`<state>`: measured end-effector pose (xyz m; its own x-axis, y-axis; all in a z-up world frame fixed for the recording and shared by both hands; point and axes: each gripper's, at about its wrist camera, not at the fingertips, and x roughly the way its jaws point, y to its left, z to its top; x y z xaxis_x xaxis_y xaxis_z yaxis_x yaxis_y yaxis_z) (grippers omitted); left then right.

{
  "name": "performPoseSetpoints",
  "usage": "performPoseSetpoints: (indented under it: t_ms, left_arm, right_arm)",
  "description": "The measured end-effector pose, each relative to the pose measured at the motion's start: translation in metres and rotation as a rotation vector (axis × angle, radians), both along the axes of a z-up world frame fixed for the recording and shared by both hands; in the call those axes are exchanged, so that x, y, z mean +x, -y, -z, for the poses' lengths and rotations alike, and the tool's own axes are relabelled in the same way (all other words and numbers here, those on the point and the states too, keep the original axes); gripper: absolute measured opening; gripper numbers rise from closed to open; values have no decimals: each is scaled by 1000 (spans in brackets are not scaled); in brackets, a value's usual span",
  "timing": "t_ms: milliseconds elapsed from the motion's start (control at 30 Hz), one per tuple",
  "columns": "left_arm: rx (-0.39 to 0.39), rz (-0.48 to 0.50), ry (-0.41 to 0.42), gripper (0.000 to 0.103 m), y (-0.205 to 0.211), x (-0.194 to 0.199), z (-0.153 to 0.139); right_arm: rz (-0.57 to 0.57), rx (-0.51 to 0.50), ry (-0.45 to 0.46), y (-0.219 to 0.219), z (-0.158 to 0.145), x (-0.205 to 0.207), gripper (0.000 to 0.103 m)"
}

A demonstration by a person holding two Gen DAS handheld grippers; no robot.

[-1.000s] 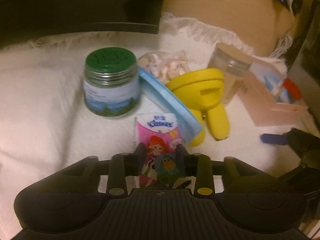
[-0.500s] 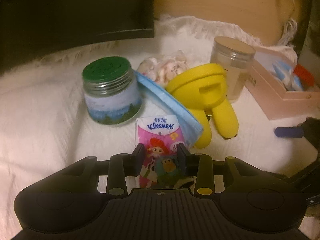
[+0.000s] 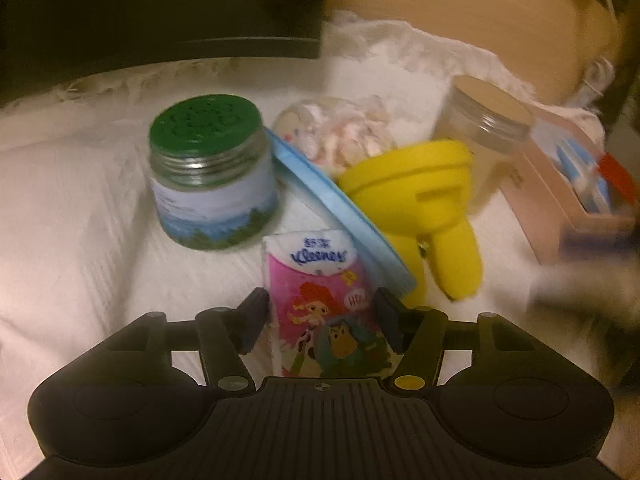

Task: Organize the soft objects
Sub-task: 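Lift the pink Kleenex pack with the left tool while the right tool grasps the blue mask, then carry tissue pack and mask over the pink box and open both tools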

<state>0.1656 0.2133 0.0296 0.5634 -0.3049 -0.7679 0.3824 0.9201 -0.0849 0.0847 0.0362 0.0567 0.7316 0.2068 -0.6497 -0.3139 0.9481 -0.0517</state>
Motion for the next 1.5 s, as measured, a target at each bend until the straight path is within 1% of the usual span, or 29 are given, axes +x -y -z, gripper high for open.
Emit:
performPoseSetpoints:
  t_ms: [67,100,133,167,200,233,267,300,367,400,433,467,567,600,633,700,733,800,900,967,1067,1200,1300,1500]
  left_arm:
    - [-14,17,24,65,-4,-6,3]
    - [-35,14,33,64,-8,-7,4]
    - [-61,4,37,61,-14,-9,5]
    - [-79,-6,33,60,-19,-11,5]
    - [-90,-17,22,54,-24,-13,5]
    - [-105,-27,16,52,-29,-15,3]
    - [-121,-35,15,50,-36,-18,2]
    - [-133,-41,23,49,-43,-22,0]
    - [-144,-63,50,48,-60,-29,-2]
    - [-150,-77,60,47,-69,-34,-3]
    - [-162,-94,67,47,-79,-38,-4]
    - [-178,-109,71,47,-89,-41,-4]
    - [-230,-166,78,46,-115,-46,-7]
    - [-246,-183,81,46,-123,-46,-9]
    - [-259,-198,86,46,-131,-44,-12]
    - [-257,-226,110,46,-142,-40,-23]
    - [-248,-240,129,46,-148,-36,-31]
    - [-240,-263,160,46,-157,-27,-48]
    - [-255,-276,205,46,-165,-13,-78]
    - [-260,-270,235,46,-163,-2,-98]
    - [-268,-252,251,46,-153,15,-119]
    - [-283,-208,252,46,-127,35,-141]
    - [-299,-137,237,46,-95,48,-154]
    - [-329,66,203,46,-5,52,-173]
  right_arm:
    - [-41,25,38,-7,-35,13,55]
    - [-62,42,29,-12,-49,24,50]
    - [-82,65,5,-19,-61,37,42]
    - [-101,83,-39,-27,-69,54,39]
    - [-115,90,-93,-38,-74,71,33]
    - [-129,92,-139,-48,-74,85,30]
    - [-145,79,-183,-62,-72,99,29]
    - [-157,54,-201,-74,-68,108,28]
    - [-172,-23,-209,-99,-56,123,28]
    - [-177,-49,-220,-107,-49,130,26]
    - [-182,-72,-234,-115,-42,136,22]
    - [-183,-98,-247,-122,-35,141,21]
    - [-183,-132,-275,-130,-20,149,20]
    - [-180,-142,-282,-133,-17,151,17]
    - [-178,-147,-285,-134,-16,153,10]
    - [-168,-138,-291,-133,-20,154,3]
    - [-166,-119,-295,-130,-25,153,3]
    - [-162,-69,-268,-122,-43,147,2]
    - [-139,10,-225,-106,-77,139,2]
    - [-124,69,-202,-92,-100,135,2]
    - [-92,138,-148,-66,-134,125,2]
    - [-36,175,-73,-32,-166,110,2]
    - [19,194,-15,-2,-183,99,2]
    - [164,226,107,74,-216,66,2]
